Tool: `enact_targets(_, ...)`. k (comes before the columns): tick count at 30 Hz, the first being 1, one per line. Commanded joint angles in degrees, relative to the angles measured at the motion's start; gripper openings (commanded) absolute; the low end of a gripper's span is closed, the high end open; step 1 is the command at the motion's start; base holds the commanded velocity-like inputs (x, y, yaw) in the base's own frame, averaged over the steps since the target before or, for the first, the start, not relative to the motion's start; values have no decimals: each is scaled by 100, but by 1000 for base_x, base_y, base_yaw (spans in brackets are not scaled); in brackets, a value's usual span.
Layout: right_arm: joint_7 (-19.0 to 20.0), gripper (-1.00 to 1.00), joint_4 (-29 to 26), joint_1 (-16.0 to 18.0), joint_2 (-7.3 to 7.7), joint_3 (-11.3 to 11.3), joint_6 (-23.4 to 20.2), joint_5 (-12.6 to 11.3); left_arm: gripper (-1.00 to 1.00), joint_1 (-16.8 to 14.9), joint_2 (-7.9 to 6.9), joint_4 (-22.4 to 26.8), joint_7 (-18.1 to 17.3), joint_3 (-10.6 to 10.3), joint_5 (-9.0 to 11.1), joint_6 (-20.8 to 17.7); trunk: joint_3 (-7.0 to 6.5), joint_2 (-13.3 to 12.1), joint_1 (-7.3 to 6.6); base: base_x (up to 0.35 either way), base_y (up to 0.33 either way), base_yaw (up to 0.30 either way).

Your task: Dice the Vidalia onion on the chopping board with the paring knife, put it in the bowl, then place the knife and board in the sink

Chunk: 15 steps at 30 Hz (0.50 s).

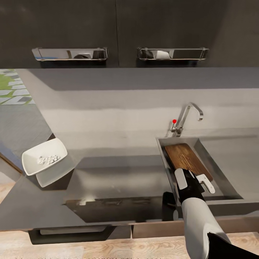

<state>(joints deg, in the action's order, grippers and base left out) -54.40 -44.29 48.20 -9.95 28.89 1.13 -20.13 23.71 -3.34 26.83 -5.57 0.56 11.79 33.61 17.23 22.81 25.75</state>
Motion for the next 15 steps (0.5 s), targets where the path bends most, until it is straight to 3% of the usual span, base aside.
enact_targets(1,-5,-100,-10,5,-5,11,11,-19,100,2,0,7,-58,6,60,-1,19,11,3,0,0,0)
enact_targets(15,0,-100,-10,5,-5,12,2,-26,100,2,0,8,-58,6,60,0,148,11,3,0,0,0)
